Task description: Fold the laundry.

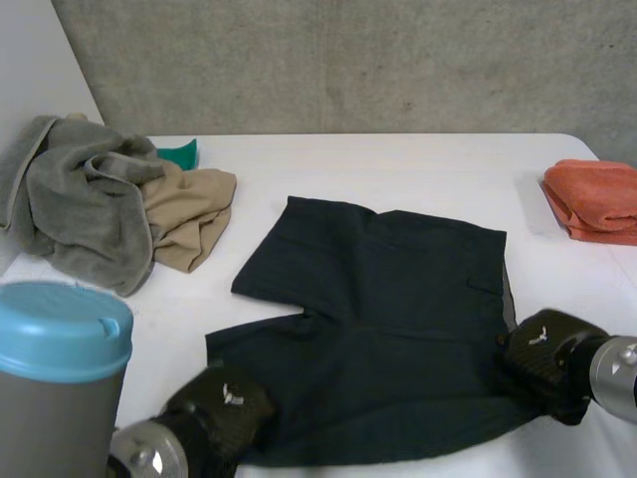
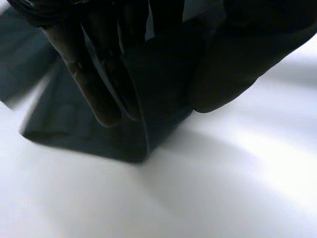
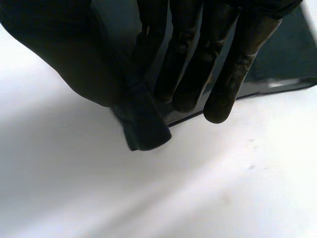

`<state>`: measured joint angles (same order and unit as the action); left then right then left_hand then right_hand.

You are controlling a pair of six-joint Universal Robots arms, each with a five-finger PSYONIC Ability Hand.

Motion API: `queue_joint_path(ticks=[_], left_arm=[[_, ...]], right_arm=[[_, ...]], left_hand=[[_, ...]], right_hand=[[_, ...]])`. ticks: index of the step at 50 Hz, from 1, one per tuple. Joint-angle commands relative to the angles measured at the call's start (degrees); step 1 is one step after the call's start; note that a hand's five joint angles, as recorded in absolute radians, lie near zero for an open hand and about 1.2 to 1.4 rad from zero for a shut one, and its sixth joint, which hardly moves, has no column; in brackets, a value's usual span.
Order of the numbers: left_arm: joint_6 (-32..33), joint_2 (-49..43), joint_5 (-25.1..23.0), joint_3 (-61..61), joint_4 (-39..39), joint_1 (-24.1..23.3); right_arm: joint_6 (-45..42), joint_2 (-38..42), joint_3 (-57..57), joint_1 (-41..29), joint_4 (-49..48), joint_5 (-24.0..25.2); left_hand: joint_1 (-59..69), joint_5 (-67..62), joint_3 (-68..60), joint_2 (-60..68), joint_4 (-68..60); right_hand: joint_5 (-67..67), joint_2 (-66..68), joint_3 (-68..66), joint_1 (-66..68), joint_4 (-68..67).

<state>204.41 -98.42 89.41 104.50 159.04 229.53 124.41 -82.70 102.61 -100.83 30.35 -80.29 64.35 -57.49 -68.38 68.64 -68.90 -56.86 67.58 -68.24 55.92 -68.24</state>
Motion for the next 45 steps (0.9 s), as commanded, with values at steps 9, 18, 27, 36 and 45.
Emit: queue_joint_path(ticks=[9, 18, 27, 36, 45], left_arm=[[0.63, -22.86, 1.12, -25.82, 37.29, 4.96], [11.09, -42.81, 1.91, -48.85, 44.16, 7.77], [11.97, -58.20, 1.91, -65.65, 51.36, 8.92], [10.92, -49.87, 3.76, -53.29, 52.24, 8.83], [6.89, -34.32, 3.93, -32.55, 52.77, 6.90]], right_arm=[[9.62, 15.89, -16.99, -1.47, -28.75, -0.30], [7.00, 32.75, -32.62, -3.41, -46.84, -4.87], [3.02, 47.36, -45.21, -4.54, -53.63, -4.87], [18.13, 35.96, -38.12, -4.73, -52.59, -7.60], [31.93, 22.58, -27.30, -2.09, -31.59, -0.40]], left_hand=[[15.65, -12.51, -11.62, 11.36, -11.10], [15.65, -12.51, -11.62, 11.36, -11.10], [-54.35, 57.49, 58.38, -58.64, 58.90], [-54.35, 57.49, 58.38, -58.64, 58.90], [-54.35, 57.49, 58.38, -58.64, 58.90]], right_hand=[[-13.14, 12.42, -11.76, 24.08, -11.76], [-13.14, 12.42, -11.76, 24.08, -11.76], [56.86, -57.58, 58.24, -45.92, 58.24], [56.86, -57.58, 58.24, -45.92, 58.24], [56.86, -57.58, 58.24, -45.92, 58.24]])
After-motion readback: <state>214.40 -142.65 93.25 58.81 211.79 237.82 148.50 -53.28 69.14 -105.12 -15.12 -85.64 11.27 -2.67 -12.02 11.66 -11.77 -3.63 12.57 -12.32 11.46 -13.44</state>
